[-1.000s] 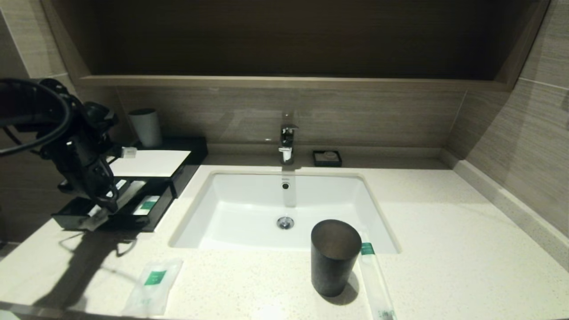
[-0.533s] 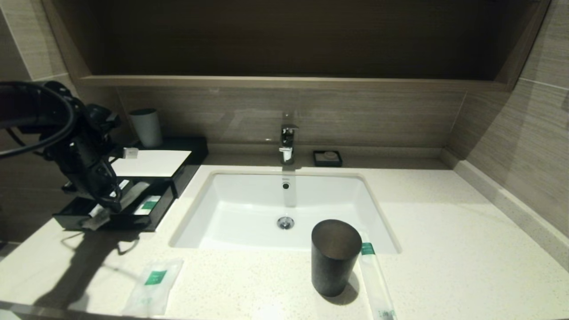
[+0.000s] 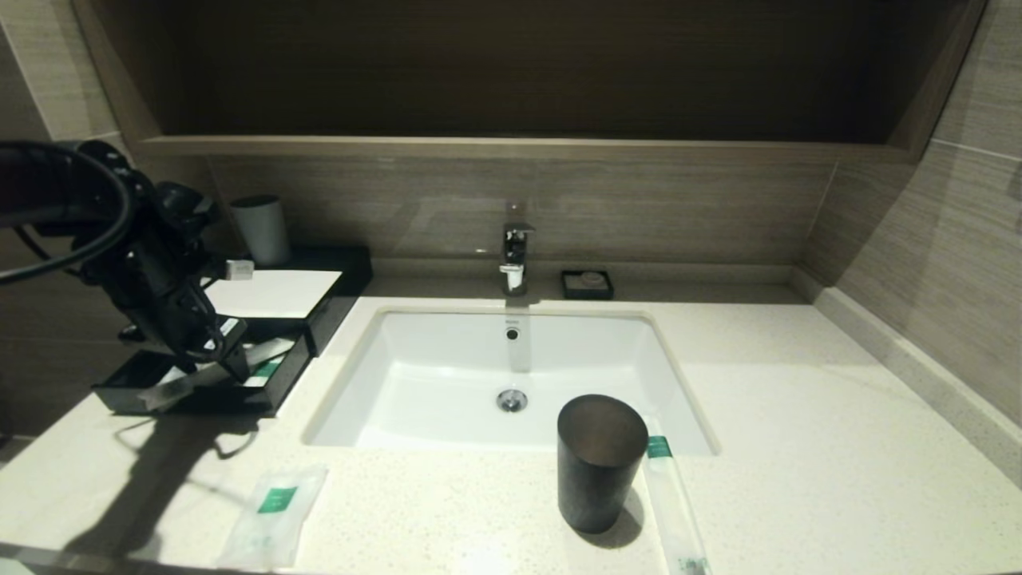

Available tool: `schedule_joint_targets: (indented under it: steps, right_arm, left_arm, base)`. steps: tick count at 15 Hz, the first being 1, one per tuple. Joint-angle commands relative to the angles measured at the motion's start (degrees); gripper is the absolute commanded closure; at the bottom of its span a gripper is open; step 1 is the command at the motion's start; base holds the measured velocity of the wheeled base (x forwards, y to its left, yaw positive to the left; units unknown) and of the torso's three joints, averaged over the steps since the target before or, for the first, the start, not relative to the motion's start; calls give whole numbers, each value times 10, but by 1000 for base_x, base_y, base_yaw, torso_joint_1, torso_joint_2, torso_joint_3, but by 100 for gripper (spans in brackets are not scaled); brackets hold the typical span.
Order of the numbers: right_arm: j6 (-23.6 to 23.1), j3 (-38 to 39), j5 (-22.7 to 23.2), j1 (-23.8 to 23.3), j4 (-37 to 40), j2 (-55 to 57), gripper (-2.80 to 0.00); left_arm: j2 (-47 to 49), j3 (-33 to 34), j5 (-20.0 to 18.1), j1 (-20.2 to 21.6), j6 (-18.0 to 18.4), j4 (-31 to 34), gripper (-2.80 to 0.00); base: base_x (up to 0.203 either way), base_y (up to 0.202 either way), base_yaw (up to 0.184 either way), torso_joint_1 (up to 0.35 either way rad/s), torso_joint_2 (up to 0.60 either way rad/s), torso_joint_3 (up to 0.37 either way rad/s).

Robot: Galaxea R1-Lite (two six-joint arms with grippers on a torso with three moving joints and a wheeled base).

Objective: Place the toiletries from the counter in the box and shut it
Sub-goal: Place the bathroom toiletry into the drawer

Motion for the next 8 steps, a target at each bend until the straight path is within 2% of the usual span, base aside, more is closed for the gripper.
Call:
schedule_joint_targets:
  steps: [1,6,8]
  right_arm:
    - [0,0,0,0,0,0,0]
    - [0,0,0,0,0,0,0]
    - [0,0,0,0,0,0,0]
  left_arm:
    - [-14,0,1,3,1,2,-280]
    - [-47,0,-4,17,-2,-6,-280]
    - [-65,0,-4,24,-21,-26,-280]
  base:
    - [0,0,0,0,0,0]
    - [0,0,0,0,0,0]
    - [0,0,0,0,0,0]
